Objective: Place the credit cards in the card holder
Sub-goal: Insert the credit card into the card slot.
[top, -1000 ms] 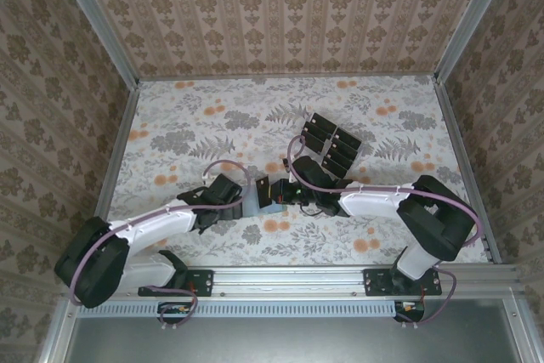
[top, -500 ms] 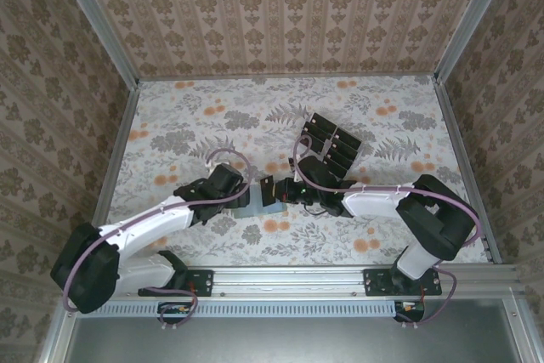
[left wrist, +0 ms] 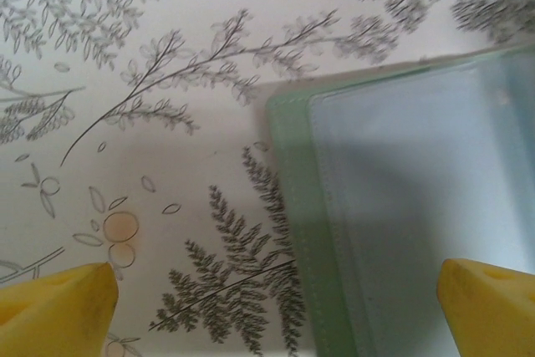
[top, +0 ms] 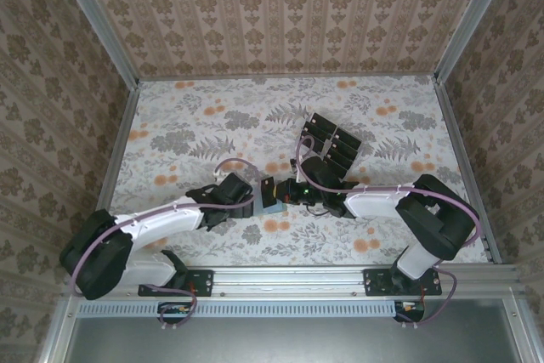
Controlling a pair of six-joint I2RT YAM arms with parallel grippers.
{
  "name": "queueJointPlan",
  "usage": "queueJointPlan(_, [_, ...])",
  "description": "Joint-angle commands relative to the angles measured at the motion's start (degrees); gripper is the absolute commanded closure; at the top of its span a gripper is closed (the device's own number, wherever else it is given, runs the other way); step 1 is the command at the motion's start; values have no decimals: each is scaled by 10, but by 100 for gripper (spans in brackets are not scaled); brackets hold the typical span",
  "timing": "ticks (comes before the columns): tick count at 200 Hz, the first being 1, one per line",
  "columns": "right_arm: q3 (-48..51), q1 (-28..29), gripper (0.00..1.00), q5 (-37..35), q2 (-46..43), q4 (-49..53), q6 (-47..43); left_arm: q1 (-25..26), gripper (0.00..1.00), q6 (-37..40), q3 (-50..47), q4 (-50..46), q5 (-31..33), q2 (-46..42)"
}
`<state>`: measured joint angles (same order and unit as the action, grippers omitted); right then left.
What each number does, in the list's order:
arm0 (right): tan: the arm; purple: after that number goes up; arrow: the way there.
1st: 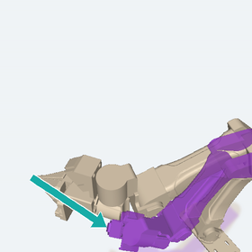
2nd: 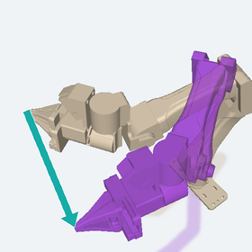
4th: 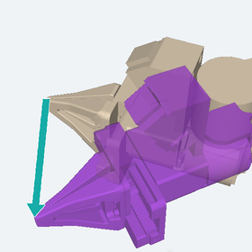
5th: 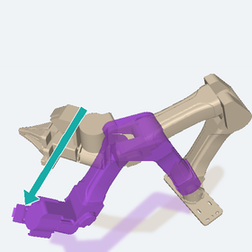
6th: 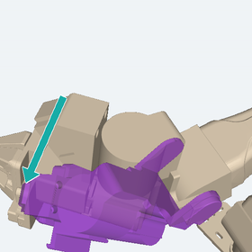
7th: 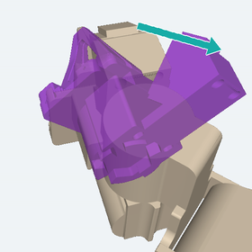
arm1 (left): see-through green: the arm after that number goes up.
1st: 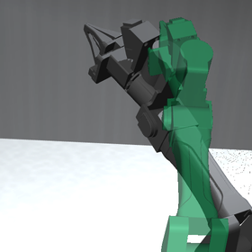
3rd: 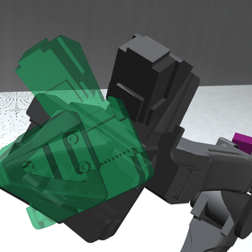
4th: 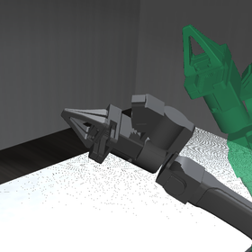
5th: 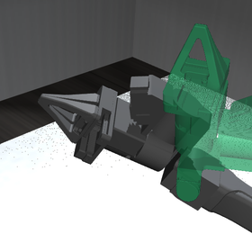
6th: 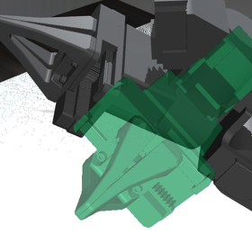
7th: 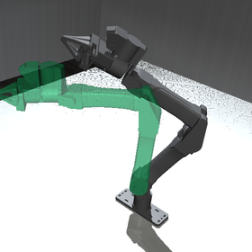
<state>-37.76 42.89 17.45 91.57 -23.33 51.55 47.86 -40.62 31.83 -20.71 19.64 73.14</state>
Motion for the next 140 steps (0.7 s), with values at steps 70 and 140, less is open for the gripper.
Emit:
queueJointPlan(70, [15,-5,100,38,19,-65,22,3,0,-43,1,-59,45,31])
queueJointPlan(140, [13,-7,100,59,61,-104,31,5,0,-45,-8,-56,42,21])
